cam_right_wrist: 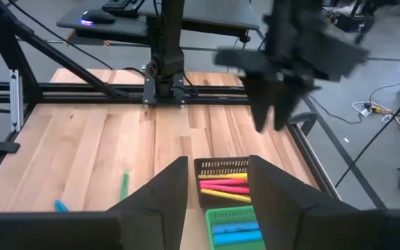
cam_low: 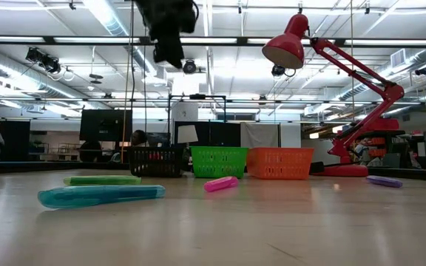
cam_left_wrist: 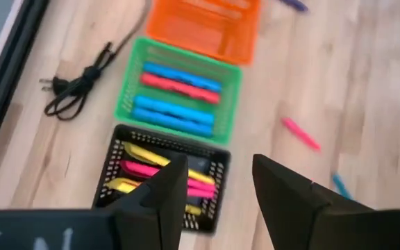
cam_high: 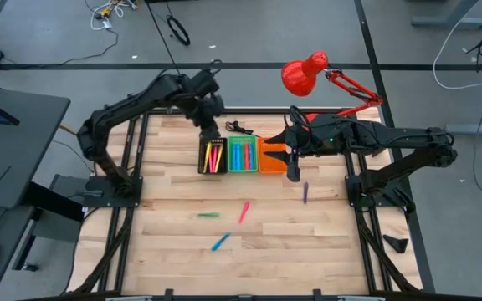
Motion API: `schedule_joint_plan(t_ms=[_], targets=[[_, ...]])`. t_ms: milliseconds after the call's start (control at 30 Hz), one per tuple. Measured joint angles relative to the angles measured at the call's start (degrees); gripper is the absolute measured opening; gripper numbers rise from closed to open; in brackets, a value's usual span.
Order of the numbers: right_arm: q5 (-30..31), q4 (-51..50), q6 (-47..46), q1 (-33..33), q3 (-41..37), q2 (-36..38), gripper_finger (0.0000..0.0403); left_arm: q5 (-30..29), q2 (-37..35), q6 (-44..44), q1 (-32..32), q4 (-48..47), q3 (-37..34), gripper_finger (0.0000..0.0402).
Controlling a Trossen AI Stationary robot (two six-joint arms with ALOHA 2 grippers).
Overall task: Pick & Place Markers
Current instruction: Put the small green pen into the orange bin
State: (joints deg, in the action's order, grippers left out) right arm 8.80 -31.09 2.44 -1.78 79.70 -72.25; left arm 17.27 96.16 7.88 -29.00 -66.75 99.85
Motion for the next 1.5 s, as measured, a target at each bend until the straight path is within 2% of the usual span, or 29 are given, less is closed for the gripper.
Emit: schedule_joint_plan(t_ms=[167, 333, 500, 733, 1000, 1167, 1333, 1500], targets=[[0.00, 0.07, 0.00, 0.00, -0.02, 0.00, 0.0153, -1.23, -3.72, 5.68, 4.16, -6.52, 0.00, 0.0169], [-0.04, 0.07, -0.66, 0.00, -0.02, 0.00, 0.0153, -5.09, -4.47, 9.16, 8.81, -14.60, -0.19, 0.0169], [-0.22, 0.15, -0.70, 0.00, -0.02, 0.00, 0.0153, -6.12, -5.61, 9.38, 12.85, -13.59, -4.83, 0.0169], [-0.22, 0.13, -0.48, 0.00, -0.02, 0.00, 0.0153, -6.51, -8.46, 8.82, 18.63, -4.13, -16.72, 0.0169], [-0.22, 0.09, -0.48, 0.00, -0.02, 0.00, 0.0153, -9.48, -8.57, 7.35, 26.98, 3.22, -28.39, 0.0169], [-0.23, 0.09, -0.47, -0.01, -0.02, 0.00, 0.0153, -9.64, -8.57, 1.81, 32.03, 11.71, -35.88, 0.0169], [-0.22, 0.08, -0.46, -0.04, -0.02, 0.00, 0.0153, -11.73, -8.54, -0.22, 36.94, 21.48, -41.66, 0.0169], [-0.22, 0.07, -0.46, -0.04, -0.02, 0.00, 0.0153, -10.93, -7.26, -0.19, 40.15, 29.06, -45.55, 0.0169]])
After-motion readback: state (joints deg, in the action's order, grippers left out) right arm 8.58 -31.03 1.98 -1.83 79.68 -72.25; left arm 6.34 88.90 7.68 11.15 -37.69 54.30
